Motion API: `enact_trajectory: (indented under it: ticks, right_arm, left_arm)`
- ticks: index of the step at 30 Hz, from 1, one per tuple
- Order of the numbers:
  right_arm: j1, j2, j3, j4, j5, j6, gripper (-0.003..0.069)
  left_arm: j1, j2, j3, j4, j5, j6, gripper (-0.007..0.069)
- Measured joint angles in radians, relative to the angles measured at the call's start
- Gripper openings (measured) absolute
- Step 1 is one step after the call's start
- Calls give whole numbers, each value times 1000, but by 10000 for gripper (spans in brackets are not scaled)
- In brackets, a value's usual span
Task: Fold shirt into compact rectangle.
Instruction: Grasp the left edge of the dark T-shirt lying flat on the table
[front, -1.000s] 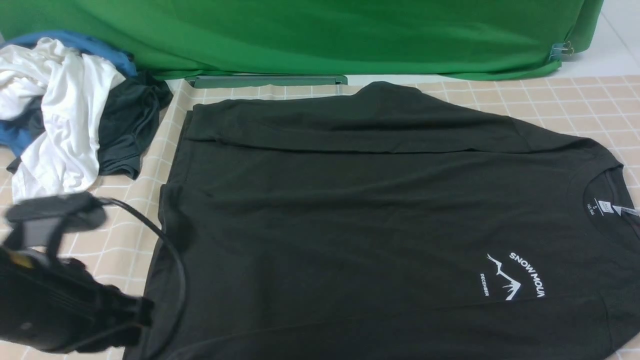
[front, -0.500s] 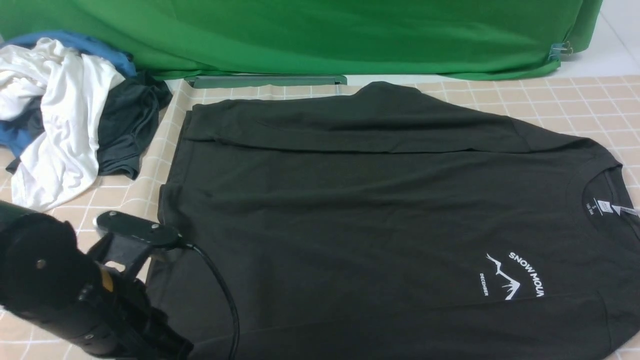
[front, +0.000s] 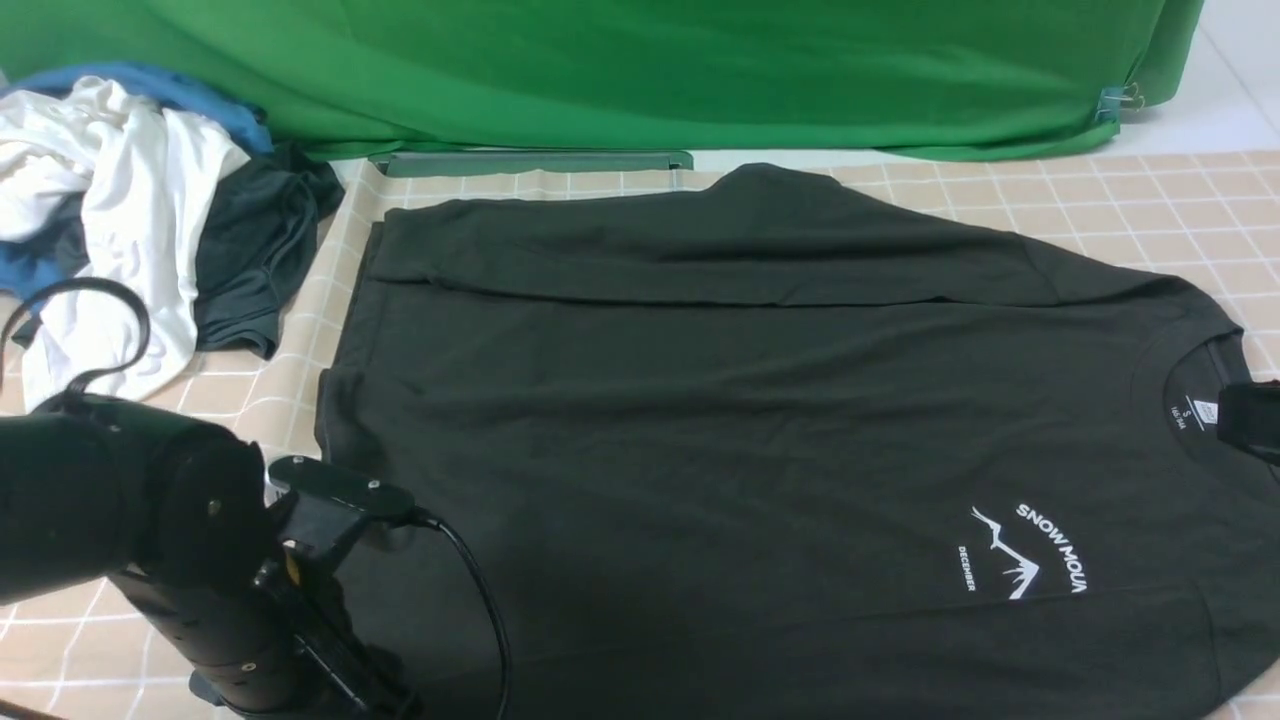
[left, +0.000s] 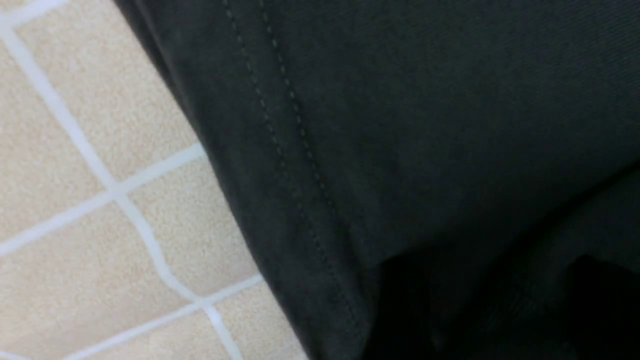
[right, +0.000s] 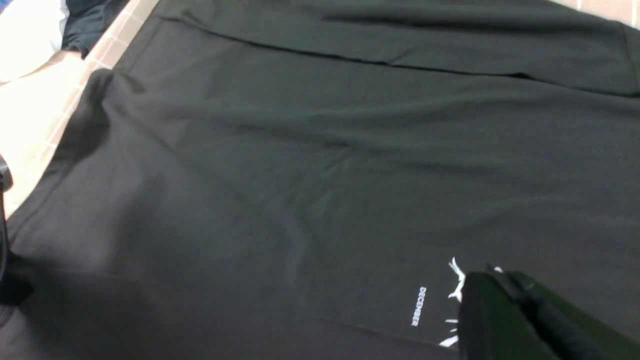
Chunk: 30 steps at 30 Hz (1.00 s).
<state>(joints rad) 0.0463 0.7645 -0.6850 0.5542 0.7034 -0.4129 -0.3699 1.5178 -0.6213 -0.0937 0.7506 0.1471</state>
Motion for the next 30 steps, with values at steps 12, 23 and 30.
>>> enact_trajectory:
  ticks: [12,23,30]
  right_arm:
    - [0,0,0,0,-25,-10,38]
    - [0,0,0,1,-32,-10,42]
    - [0,0,0,1,-32,-10,45]
  left_arm:
    - [-1,-29,-52,-102,222,15,34]
    - [-1,-143,-90,-85,296,7,39]
    - [-1,-137,-90,-68,292,7,192]
